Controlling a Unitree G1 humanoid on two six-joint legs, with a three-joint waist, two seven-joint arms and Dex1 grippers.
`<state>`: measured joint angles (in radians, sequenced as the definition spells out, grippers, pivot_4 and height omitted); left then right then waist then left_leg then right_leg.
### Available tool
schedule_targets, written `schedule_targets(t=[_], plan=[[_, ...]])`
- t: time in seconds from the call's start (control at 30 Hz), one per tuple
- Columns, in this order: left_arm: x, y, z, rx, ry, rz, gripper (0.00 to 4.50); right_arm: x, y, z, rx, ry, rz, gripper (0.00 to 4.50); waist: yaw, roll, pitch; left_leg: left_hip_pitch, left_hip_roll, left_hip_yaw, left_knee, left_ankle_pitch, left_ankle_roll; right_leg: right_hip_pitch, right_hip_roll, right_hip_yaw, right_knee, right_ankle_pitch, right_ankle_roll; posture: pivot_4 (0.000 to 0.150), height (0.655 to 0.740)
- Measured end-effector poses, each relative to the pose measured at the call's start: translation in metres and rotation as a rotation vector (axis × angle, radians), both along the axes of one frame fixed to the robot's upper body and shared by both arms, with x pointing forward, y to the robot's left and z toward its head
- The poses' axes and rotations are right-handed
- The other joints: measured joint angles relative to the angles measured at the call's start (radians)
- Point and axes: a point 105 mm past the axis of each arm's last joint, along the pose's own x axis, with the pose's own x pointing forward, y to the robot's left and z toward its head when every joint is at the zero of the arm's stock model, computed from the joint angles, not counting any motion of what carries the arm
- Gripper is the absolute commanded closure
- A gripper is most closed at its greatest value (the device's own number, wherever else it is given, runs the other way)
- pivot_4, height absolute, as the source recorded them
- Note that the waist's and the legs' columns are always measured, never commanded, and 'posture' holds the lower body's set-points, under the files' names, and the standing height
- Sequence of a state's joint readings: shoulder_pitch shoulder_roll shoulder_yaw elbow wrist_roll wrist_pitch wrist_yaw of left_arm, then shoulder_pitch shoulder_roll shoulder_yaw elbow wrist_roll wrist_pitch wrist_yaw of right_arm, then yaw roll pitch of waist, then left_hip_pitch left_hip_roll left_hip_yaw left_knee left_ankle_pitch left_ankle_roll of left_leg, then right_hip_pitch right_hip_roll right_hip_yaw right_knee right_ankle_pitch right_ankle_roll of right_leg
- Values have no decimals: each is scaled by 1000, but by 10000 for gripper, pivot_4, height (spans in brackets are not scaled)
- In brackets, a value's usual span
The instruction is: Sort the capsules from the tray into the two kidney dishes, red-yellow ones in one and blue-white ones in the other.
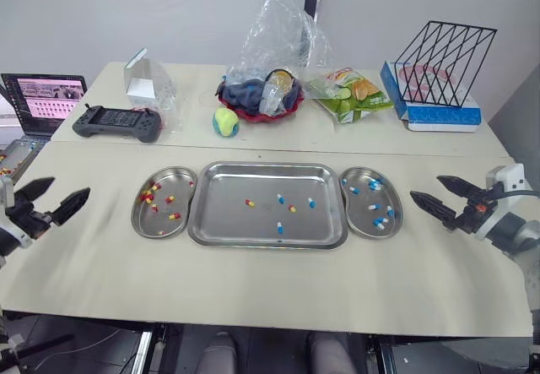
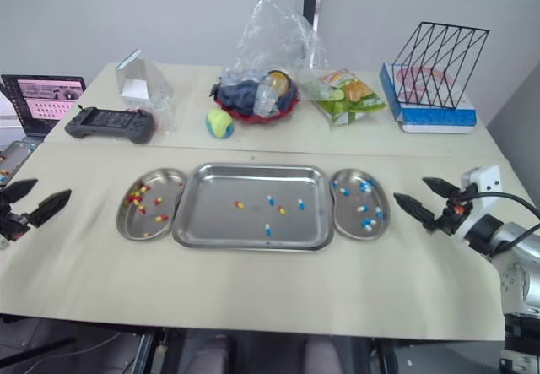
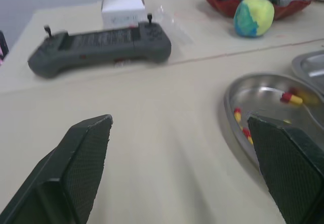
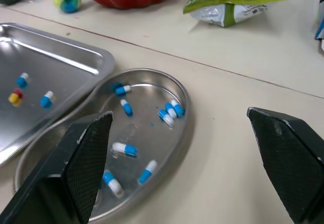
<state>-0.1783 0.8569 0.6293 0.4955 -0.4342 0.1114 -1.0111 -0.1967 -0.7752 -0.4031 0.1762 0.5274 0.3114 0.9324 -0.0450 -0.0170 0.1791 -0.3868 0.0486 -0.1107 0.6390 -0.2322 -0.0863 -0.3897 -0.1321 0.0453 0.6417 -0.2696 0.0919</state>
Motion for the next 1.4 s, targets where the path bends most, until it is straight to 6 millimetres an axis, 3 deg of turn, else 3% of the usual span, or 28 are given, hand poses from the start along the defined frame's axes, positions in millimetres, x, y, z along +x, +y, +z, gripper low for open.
schedule_targets(t=[0.13, 0.8, 0.87, 1.07, 1.13, 1.27, 1.4], plan=[[1, 0, 3, -7, -19, 0, 313, 6, 1, 9, -10, -35, 5, 0, 2, 0, 0, 1, 0, 0, 0, 0, 0, 1, 0, 0, 1, 0, 0, 1500, 7380], [11, -7, 18, -68, -79, -40, 313, 6, -1, 6, -15, -20, 14, 0, 2, 0, 0, 1, 0, 0, 0, 0, 0, 0, 0, 0, 0, 0, 0, 1500, 7380], [20, -20, 25, -91, -72, -115, 313, 1, 6, 9, -14, -28, 58, 0, 6, 0, 0, 0, 0, 0, 0, 0, 0, 0, 0, 0, 1, 0, 0, 1500, 7380], [26, -77, 16, -34, 88, -423, 313, -22, 33, 24, -2, -55, 205, 0, 1, 0, 0, 1, 0, 0, -1, 0, 0, 0, 0, 0, 0, 0, 0, 1500, 7380], [36, -94, 21, -48, 85, -485, 313, -30, 38, 27, 11, -44, 227, 0, 5, 0, 0, 0, 0, 0, 0, 0, 0, 1, 0, 0, 1, 0, 0, 1500, 7380], [57, -152, 38, 23, 58, -701, 313, -46, 52, 26, 32, -13, 269, 0, 19, 0, 0, -1, 0, 0, 2, 0, -1, 2, 0, 0, 0, 0, 0, 1500, 7380], [65, -196, 18, 186, 164, -894, 313, -62, 57, 23, 49, 22, 272, 0, 20, 0, 0, -1, 0, 0, 2, 0, 0, 1, 0, 0, 0, 0, 0, 1500, 7380]])
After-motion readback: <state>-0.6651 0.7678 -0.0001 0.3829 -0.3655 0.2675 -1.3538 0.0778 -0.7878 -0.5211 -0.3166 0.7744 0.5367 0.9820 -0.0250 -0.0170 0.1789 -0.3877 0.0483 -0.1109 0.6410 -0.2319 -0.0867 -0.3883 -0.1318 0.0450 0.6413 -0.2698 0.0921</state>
